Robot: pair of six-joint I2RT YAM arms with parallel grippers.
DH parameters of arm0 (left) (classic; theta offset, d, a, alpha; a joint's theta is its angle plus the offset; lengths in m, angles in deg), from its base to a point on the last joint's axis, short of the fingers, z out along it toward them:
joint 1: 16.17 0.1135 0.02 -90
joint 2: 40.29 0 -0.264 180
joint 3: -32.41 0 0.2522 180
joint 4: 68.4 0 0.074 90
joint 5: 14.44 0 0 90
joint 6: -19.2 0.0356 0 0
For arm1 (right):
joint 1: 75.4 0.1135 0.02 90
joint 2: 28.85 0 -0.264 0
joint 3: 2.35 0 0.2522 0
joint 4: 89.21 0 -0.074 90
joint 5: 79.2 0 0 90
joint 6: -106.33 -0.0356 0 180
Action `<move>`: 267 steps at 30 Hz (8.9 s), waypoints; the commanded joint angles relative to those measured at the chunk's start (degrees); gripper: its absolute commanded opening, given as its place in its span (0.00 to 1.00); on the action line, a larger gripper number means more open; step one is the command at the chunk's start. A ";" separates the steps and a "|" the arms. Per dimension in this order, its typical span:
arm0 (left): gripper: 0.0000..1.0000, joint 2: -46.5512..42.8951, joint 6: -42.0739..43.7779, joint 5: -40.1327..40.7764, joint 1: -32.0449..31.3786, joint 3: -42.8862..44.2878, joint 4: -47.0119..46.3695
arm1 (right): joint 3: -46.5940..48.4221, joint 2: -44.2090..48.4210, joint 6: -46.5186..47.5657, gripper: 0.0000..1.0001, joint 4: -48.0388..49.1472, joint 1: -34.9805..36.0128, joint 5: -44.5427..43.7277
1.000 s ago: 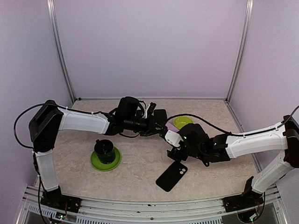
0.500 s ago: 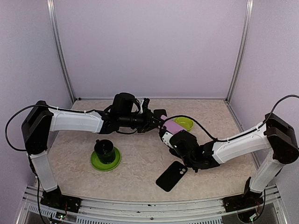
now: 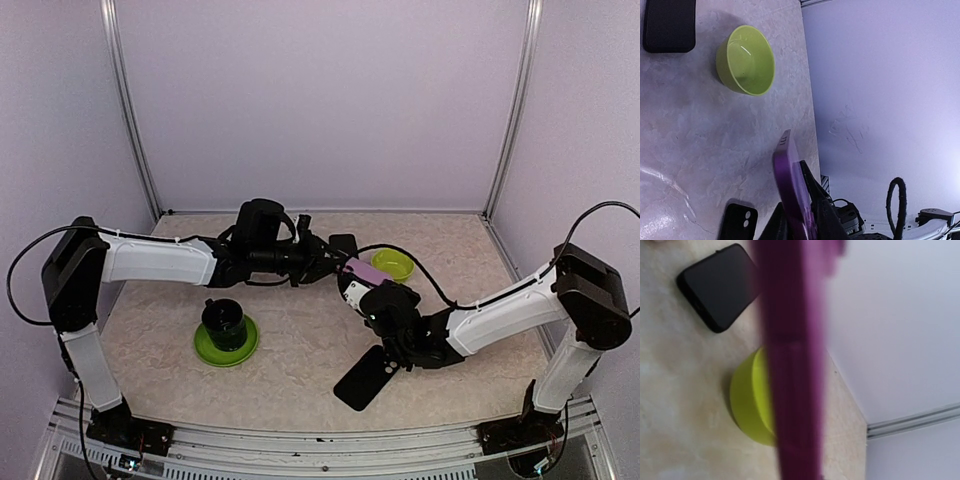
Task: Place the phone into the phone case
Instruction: Pass from the left arm to the right, then pass from the right arm to the left, then pass from the left arm to the right, then pick up the phone case from the center of the board.
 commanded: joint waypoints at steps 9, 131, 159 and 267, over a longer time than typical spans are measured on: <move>0.67 -5.95 10.37 -2.36 1.56 -0.75 -3.31 | -0.60 4.21 -2.61 0.00 -1.53 1.03 9.42; 0.00 -22.65 31.05 -10.57 -3.04 -21.70 -31.87 | -10.09 25.61 -61.50 0.86 21.53 -19.51 104.85; 0.00 -21.32 27.23 -2.92 -2.34 -25.15 -36.19 | -12.98 24.12 -64.71 0.07 33.40 -18.09 108.23; 0.00 10.09 28.97 38.49 -9.86 18.56 36.55 | -5.73 55.61 -53.17 0.00 -29.07 -21.56 55.02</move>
